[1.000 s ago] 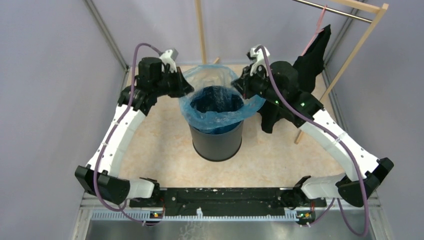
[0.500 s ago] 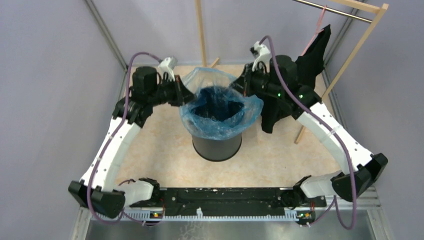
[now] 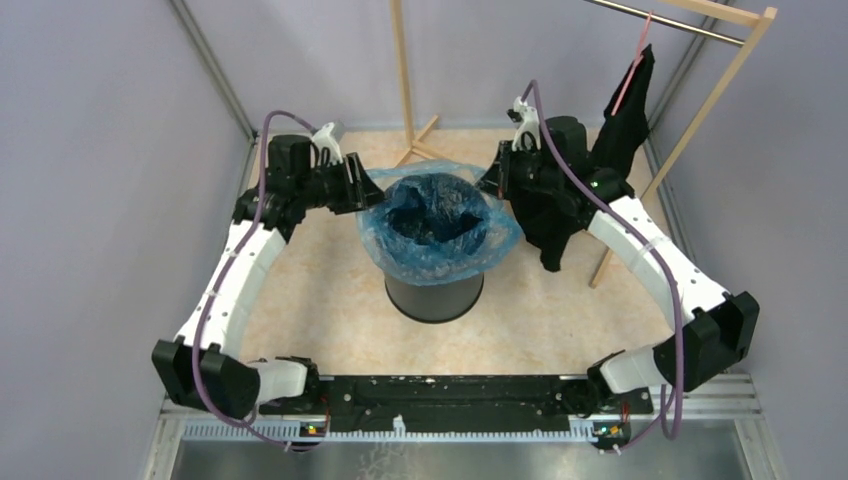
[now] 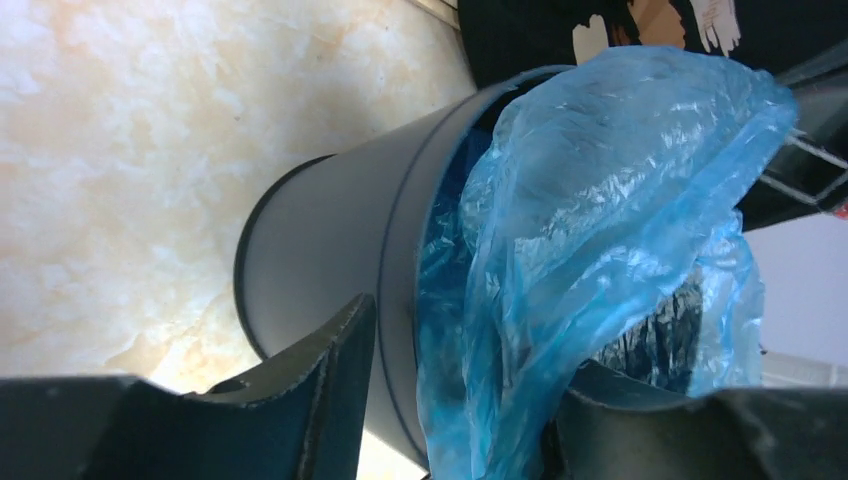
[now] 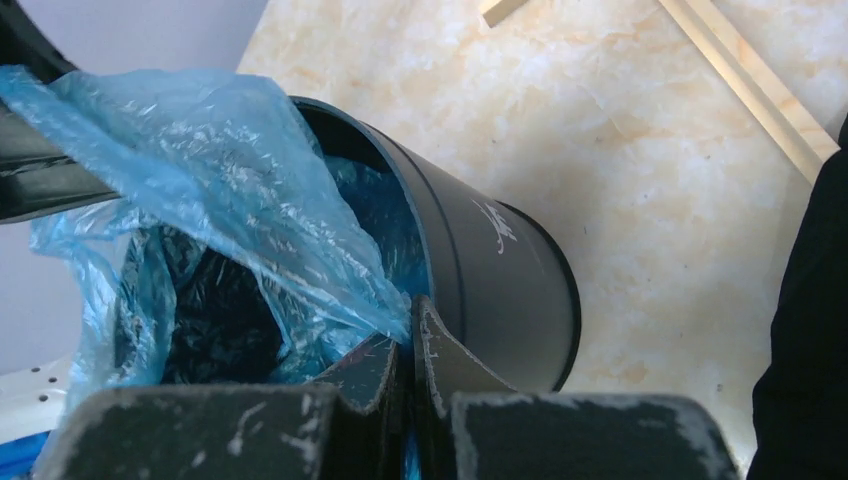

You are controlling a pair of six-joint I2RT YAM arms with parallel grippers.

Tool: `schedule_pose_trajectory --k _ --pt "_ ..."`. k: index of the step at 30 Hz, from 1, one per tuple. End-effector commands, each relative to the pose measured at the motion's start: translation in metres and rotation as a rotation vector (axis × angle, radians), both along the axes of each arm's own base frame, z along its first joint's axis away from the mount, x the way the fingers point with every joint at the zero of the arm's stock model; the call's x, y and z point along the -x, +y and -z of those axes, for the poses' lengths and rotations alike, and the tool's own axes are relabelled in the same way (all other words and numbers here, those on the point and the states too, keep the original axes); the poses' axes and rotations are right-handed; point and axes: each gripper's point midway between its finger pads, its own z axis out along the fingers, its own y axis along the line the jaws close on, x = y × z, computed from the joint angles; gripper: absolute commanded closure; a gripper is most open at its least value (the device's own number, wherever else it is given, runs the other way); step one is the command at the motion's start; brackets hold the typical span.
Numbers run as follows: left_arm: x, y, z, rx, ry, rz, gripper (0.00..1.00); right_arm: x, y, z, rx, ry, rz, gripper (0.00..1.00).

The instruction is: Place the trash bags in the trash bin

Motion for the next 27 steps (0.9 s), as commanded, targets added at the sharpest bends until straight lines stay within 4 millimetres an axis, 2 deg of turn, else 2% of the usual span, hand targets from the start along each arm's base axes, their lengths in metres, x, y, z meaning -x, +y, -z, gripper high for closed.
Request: schedule_pose_trajectory --k 1,6,7,10,13,17,23,27 --pt "0.013 0.011 -0.049 0.019 -0.163 -0.009 0.42 0.007 -0.004 -0.042 -0.034 -0.130 -0.020 1.00" --pt "0.018 0.015 -0.070 0.008 -0.220 -0.022 0.29 0.009 -0.004 -0.048 -0.037 -0.142 -0.027 1.00" --pt "0.018 0.014 -0.071 0.015 -0.228 -0.015 0.30 0.012 -0.003 -0.049 -0.046 -0.142 -0.034 1.00" --pt "0.018 0.011 -0.071 0.032 -0.211 -0.005 0.45 0.020 -0.002 -0.057 -0.074 -0.148 -0.059 1.00" --pt "0.021 0.010 -0.074 0.042 -0.214 -0.002 0.49 0.030 -0.006 -0.062 -0.074 -0.162 -0.070 0.99" --pt "0.031 0.016 -0.084 0.026 -0.257 -0.019 0.33 0.036 -0.009 -0.062 -0.072 -0.168 -0.072 0.97" --pt "0.039 0.021 -0.098 0.018 -0.309 -0.037 0.24 0.036 0.005 -0.066 -0.127 -0.152 -0.124 0.98" --pt "0.041 0.019 -0.107 0.022 -0.327 -0.017 0.16 0.036 0.005 -0.070 -0.131 -0.158 -0.125 0.97"
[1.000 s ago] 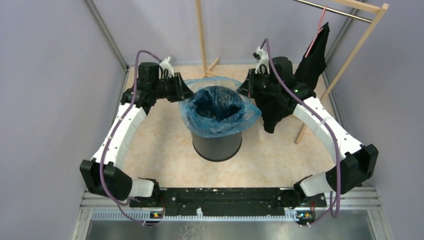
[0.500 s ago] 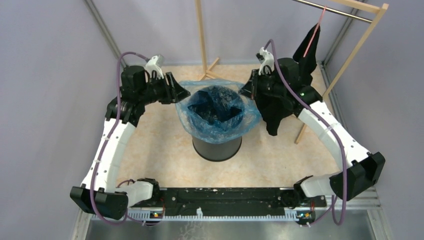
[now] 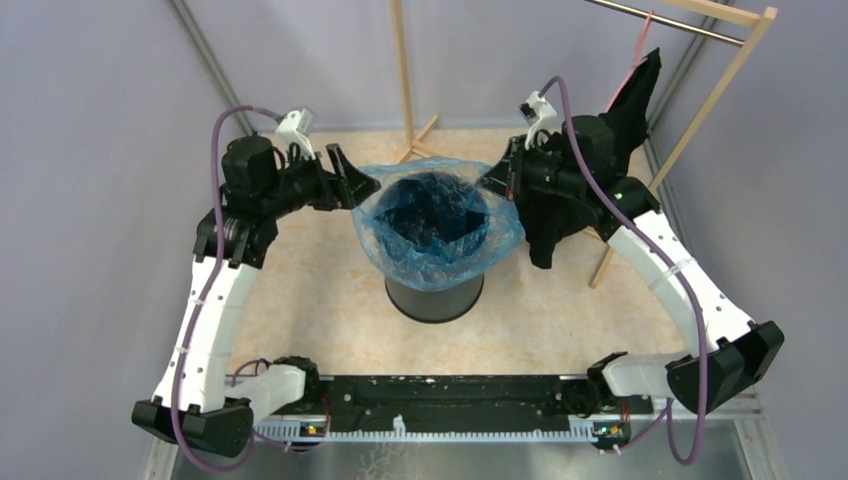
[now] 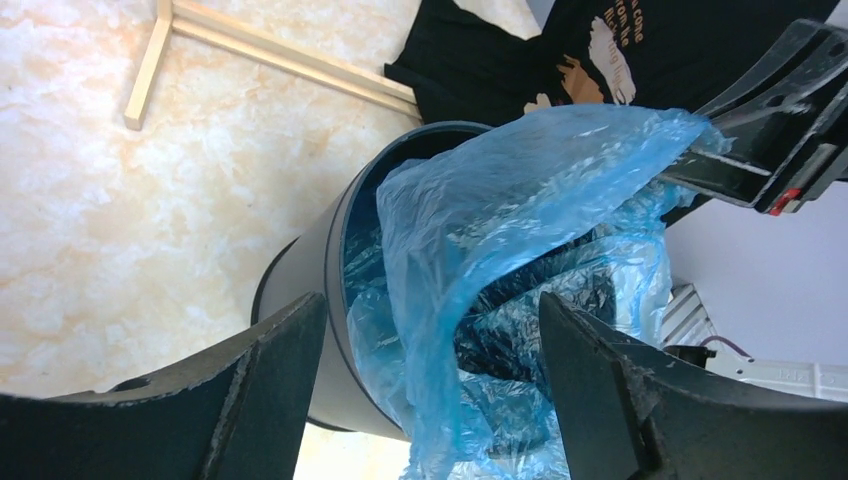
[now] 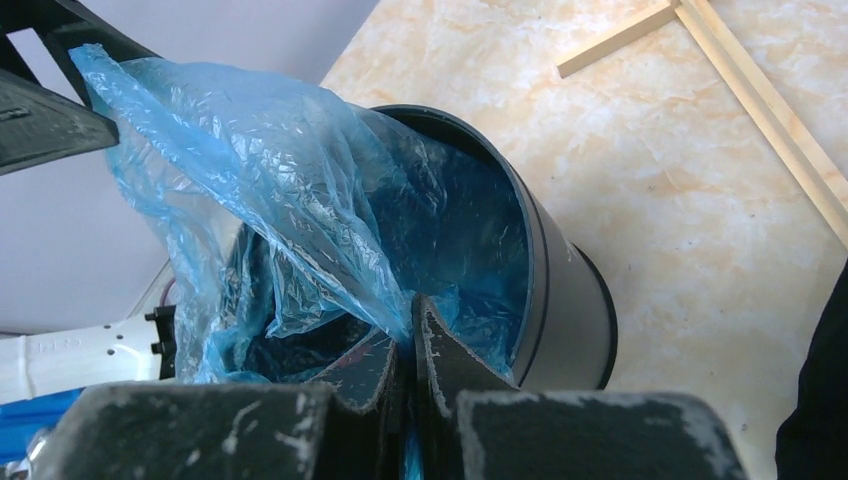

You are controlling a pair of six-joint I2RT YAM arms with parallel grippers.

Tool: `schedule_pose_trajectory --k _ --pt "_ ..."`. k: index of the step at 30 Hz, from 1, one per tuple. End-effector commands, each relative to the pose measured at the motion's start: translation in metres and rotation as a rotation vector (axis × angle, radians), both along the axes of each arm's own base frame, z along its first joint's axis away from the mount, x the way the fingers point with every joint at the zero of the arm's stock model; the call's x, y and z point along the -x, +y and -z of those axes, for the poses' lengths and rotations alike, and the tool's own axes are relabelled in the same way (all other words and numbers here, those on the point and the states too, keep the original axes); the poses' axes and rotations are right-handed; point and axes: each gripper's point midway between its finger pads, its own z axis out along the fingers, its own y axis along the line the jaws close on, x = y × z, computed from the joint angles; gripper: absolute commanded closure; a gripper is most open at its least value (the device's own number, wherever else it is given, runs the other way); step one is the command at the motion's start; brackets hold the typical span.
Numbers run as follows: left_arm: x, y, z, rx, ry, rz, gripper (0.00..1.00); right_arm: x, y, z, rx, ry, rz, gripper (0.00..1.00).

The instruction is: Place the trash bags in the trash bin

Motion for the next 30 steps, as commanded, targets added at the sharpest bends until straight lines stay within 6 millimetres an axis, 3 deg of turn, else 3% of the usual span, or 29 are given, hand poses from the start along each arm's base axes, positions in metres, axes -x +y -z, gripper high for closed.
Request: schedule_pose_trajectory --k 1,3,8,11,14,17,24,30 --pt "0.002 0.000 -0.025 0.000 -0.077 0.013 0.16 0.002 0.005 -0.018 -0.042 -0.041 -0.028 0.97" --pt "0.000 0.001 -0.022 -0.006 -0.077 0.009 0.25 0.002 0.005 -0.018 -0.042 -0.042 -0.023 0.97" --pt "-0.008 0.001 -0.025 0.000 -0.082 -0.007 0.60 -0.002 0.001 -0.014 -0.029 -0.033 0.011 0.90" --pt "-0.020 0.003 -0.027 -0.002 -0.092 -0.037 0.78 -0.020 -0.009 -0.006 -0.010 0.005 0.128 0.87" --pt "-0.045 0.003 -0.013 -0.028 -0.045 -0.062 0.89 -0.040 -0.008 0.004 -0.003 0.062 0.167 0.90" --pt "-0.066 -0.006 0.007 -0.032 0.022 -0.025 0.94 -0.058 -0.007 0.017 0.042 0.105 0.183 0.95" --pt "-0.105 -0.013 0.040 -0.040 0.084 -0.032 0.92 -0.084 -0.019 0.046 0.157 0.119 0.251 0.95" --pt "-0.102 -0.003 0.102 -0.112 0.203 -0.063 0.93 -0.074 -0.034 0.089 0.259 0.160 0.263 0.93"
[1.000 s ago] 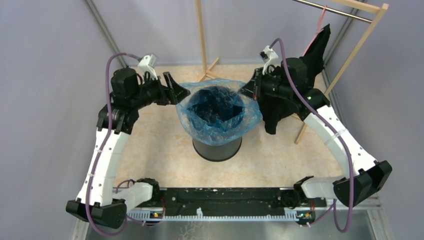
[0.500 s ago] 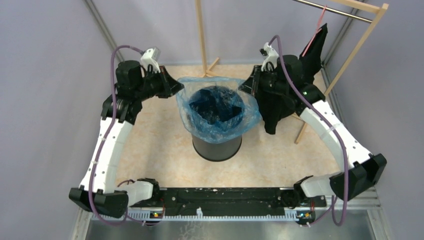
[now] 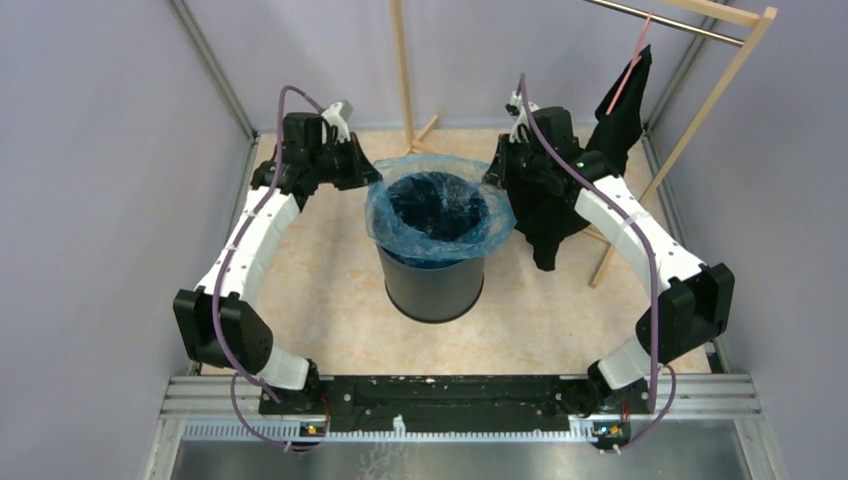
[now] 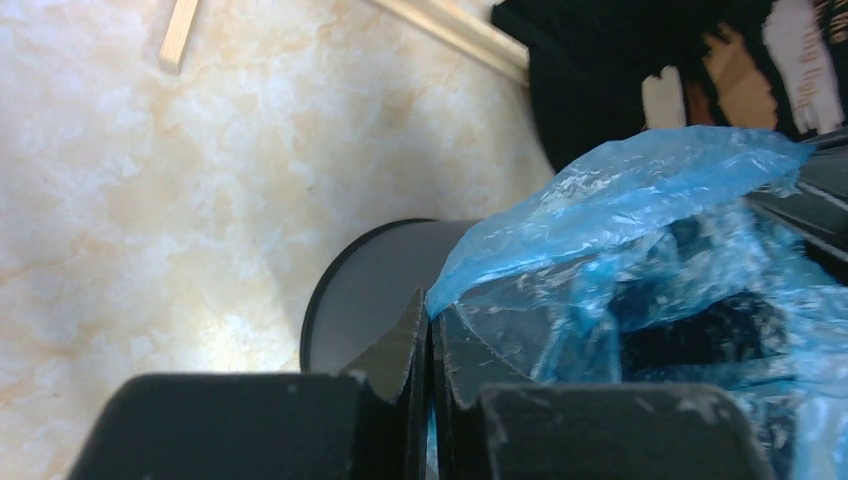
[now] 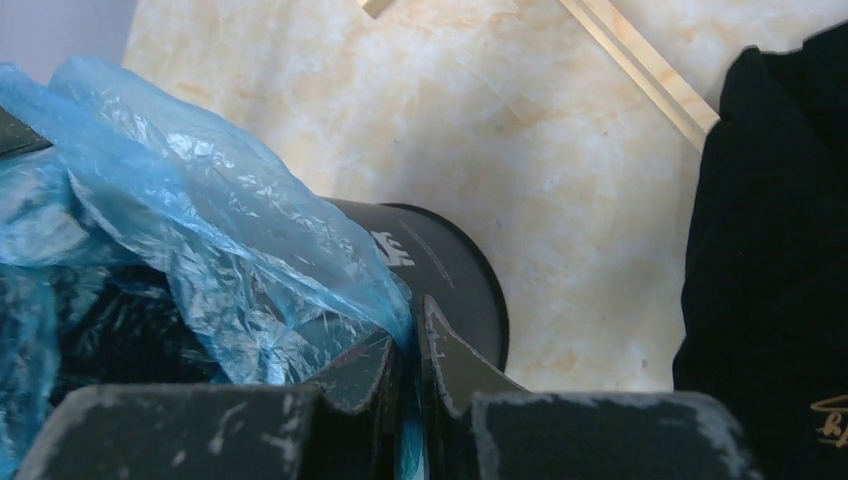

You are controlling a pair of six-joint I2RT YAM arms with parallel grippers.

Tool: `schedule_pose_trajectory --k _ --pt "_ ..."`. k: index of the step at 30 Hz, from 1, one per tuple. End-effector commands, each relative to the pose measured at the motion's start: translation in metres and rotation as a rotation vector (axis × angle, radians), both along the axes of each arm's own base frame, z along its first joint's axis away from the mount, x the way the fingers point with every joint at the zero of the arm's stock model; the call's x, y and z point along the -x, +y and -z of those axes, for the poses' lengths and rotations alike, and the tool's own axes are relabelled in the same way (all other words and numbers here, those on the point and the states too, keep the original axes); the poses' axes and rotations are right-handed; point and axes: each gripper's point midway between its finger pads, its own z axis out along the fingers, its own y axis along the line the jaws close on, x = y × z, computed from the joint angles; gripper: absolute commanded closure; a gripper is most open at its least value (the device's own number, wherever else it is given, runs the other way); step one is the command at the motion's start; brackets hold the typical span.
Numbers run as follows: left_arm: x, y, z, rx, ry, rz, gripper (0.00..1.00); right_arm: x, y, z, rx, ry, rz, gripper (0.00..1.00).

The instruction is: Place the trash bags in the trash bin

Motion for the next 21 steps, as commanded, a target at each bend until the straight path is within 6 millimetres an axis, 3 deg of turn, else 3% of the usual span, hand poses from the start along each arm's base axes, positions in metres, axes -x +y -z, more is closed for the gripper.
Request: schedule_pose_trajectory --k 1,7,10,15,21 --pt "0.006 0.009 0.020 -0.042 0.004 -0.016 0.93 0.005 -0.016 0.011 0.063 -0.023 0.013 0.92" --pt "0.045 0.031 0.072 -0.140 0.107 -0.061 0.90 0.026 -0.021 0.031 0.051 0.003 0.001 0.85" --pt "0.066 0.035 0.085 -0.146 0.140 -0.058 0.87 0.030 -0.022 0.032 0.056 0.007 -0.004 0.82" --pt "0.083 0.042 0.073 -0.151 0.105 -0.078 0.78 0.036 -0.027 0.010 0.074 -0.039 -0.001 0.68" --pt "0.085 0.059 0.029 -0.200 0.010 -0.153 0.44 0.059 -0.038 -0.026 0.103 -0.114 -0.006 0.40"
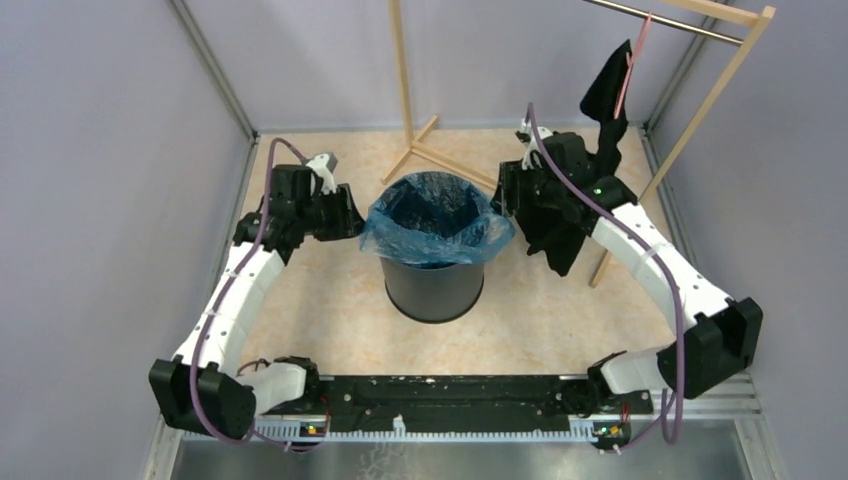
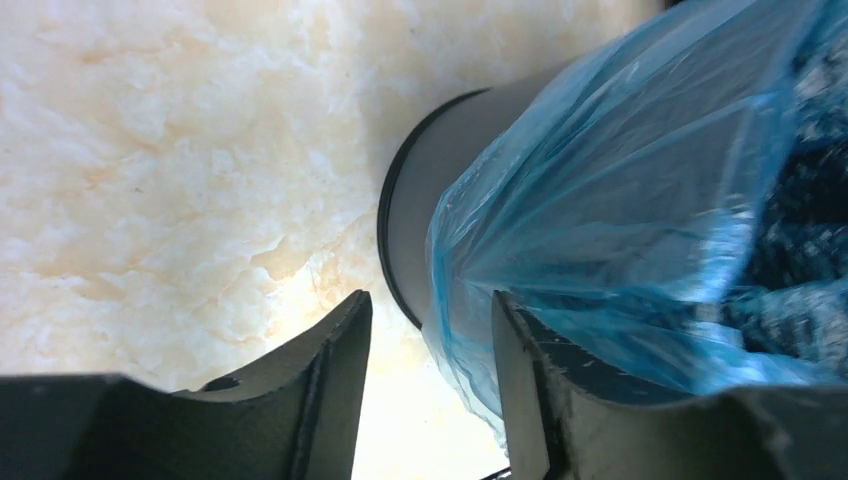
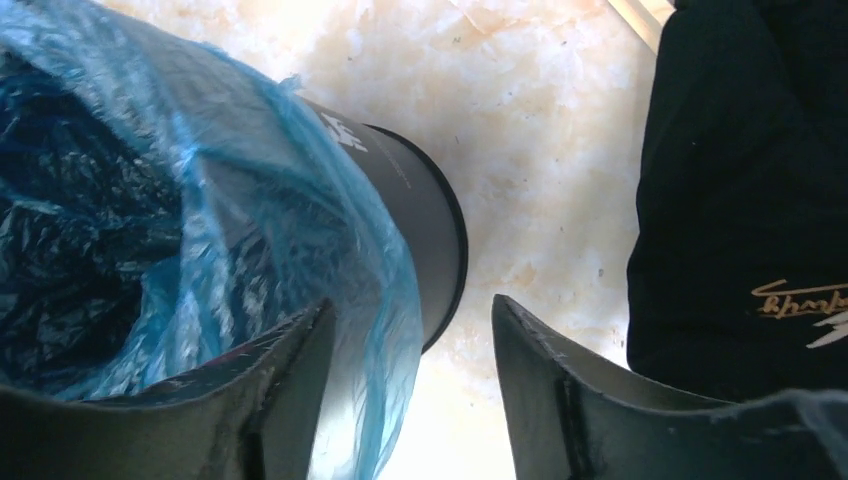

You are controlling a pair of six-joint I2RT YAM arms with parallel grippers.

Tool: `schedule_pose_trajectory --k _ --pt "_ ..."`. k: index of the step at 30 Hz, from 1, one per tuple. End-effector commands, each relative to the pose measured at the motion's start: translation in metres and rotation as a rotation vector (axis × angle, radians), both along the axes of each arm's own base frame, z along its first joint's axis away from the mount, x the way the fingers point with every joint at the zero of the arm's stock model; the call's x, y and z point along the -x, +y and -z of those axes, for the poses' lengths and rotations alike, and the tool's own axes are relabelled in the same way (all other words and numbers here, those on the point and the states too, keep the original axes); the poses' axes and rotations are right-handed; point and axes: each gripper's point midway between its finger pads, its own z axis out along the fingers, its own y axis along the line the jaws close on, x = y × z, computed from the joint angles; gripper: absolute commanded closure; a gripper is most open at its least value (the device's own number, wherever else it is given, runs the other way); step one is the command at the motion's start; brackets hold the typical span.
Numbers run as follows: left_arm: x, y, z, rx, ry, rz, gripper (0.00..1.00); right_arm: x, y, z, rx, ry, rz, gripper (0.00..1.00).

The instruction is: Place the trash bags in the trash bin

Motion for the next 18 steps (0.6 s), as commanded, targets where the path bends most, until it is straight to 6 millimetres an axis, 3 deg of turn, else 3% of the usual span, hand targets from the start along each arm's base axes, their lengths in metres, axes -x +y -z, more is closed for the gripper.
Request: schedule_pose_trajectory --k 1,7,10,13,16,18 --pt "-0.004 0.017 -0.046 -0.048 -0.119 -0.068 0.40 0.018 -0.012 -0.060 -0.005 -0.140 -0.007 0.37" --pt "0.013 0.025 -0.070 -0.014 -0.182 -0.134 0.17 0.041 -0.023 -0.084 -0.024 -0.176 -0.010 0.16" --pt "0.027 0.017 -0.078 0.070 -0.205 -0.132 0.10 0.054 -0.023 -0.088 -0.055 -0.173 -0.026 0.02" --pt "0.043 -0.002 -0.095 0.210 -0.257 -0.071 0.08 0.072 -0.012 -0.091 -0.140 -0.136 -0.074 0.02" --pt "0.058 -0.016 -0.112 0.323 -0.330 -0.007 0.04 0.099 0.010 -0.094 -0.300 -0.082 -0.159 0.02" --pt "0.067 -0.022 -0.115 0.366 -0.359 0.029 0.01 0.116 0.023 -0.082 -0.362 -0.035 -0.213 0.01"
